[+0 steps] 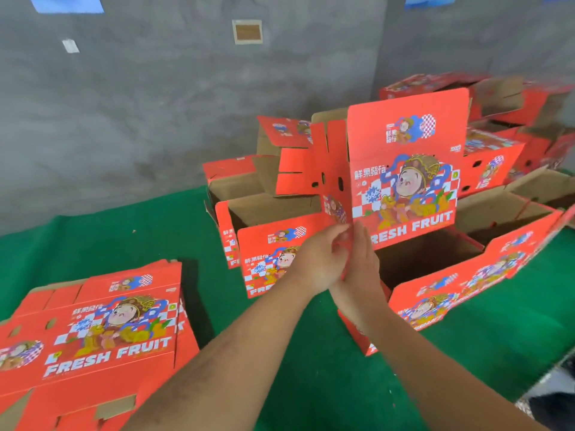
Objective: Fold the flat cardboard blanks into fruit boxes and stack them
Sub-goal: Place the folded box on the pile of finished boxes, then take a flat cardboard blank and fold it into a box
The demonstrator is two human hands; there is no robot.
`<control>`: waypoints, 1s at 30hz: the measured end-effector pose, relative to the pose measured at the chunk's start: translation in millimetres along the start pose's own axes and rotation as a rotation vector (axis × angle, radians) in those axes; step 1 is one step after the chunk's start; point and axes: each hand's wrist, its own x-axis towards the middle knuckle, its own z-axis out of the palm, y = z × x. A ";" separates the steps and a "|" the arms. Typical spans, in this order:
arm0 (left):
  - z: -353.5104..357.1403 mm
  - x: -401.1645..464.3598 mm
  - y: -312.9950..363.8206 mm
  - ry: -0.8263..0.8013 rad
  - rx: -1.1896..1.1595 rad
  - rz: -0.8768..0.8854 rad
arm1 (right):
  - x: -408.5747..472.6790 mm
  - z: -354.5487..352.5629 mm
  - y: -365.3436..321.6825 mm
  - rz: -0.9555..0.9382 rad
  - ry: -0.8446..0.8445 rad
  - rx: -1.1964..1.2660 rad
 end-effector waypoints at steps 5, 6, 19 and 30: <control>-17.7 -42.2 -53.5 0.192 -0.314 -0.167 | -40.1 39.2 -15.7 -0.224 -0.258 -0.004; -22.1 -51.8 -64.6 0.218 -0.358 -0.214 | -44.0 47.2 -15.2 -0.239 -0.302 -0.036; -93.4 -184.4 -176.7 0.700 -0.433 -0.562 | -109.0 194.9 -75.4 -0.048 -1.024 0.006; -135.8 -244.6 -251.0 0.382 0.231 -1.099 | -143.8 289.4 -107.9 0.777 -1.035 0.243</control>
